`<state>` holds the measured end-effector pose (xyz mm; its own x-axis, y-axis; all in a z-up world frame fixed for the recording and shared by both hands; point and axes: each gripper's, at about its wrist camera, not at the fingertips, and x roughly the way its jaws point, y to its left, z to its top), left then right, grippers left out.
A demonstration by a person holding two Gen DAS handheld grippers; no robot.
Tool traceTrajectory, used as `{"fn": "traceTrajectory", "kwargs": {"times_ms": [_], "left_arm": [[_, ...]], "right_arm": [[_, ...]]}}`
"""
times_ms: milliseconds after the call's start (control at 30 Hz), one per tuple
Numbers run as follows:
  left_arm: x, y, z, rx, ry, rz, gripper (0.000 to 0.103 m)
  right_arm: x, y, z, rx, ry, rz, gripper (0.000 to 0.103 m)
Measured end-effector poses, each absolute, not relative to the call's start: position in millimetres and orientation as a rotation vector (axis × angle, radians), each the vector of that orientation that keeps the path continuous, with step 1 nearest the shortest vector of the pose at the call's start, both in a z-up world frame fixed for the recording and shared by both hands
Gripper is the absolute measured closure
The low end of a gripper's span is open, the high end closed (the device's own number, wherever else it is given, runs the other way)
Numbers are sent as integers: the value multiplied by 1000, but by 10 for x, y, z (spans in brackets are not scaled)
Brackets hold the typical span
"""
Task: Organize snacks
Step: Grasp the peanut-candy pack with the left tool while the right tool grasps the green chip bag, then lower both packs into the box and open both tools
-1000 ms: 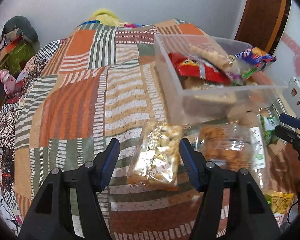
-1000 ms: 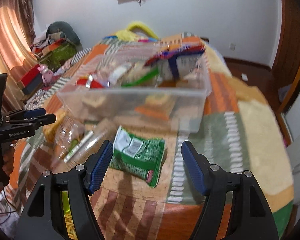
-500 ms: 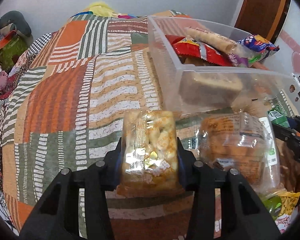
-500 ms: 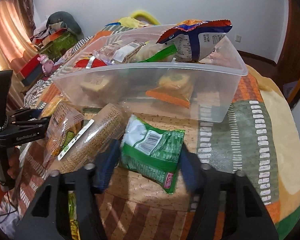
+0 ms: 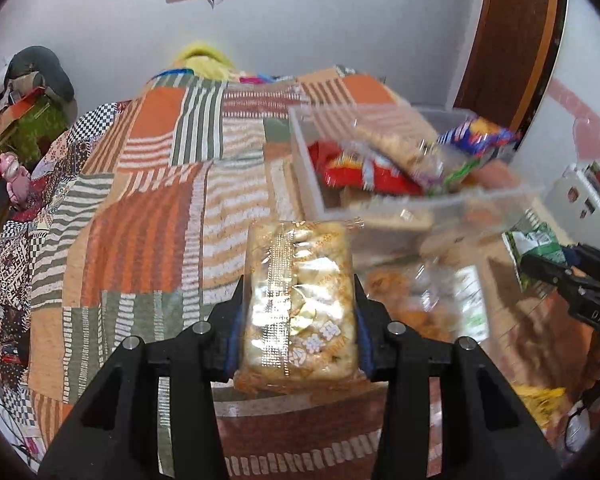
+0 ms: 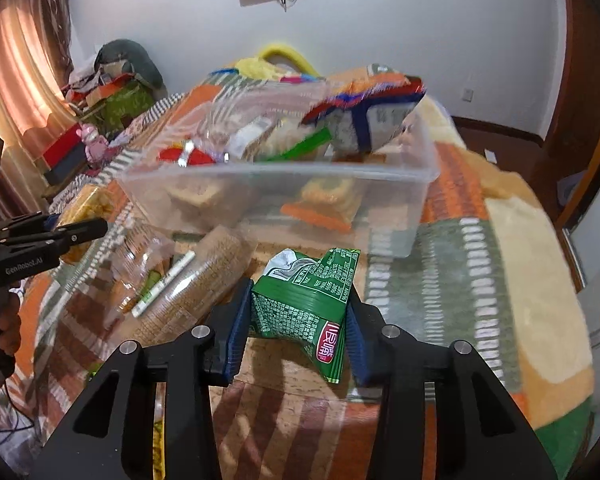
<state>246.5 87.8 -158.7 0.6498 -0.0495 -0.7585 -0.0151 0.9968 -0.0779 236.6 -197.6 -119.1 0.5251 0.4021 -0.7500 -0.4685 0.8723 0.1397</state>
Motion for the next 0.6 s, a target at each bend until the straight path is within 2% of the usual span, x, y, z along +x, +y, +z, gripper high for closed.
{"fn": "traceTrajectory", "kwargs": {"times_ms": [333,600], "left_arm": [[2732,710,-1190,-107,775,-68,59],[3147,521,-1212,-80,788,-69,59]], "right_arm": [[2446,-2047,-827,-52,756,504,64],[2795,-1941,-822,-38,746,487,64]]}}
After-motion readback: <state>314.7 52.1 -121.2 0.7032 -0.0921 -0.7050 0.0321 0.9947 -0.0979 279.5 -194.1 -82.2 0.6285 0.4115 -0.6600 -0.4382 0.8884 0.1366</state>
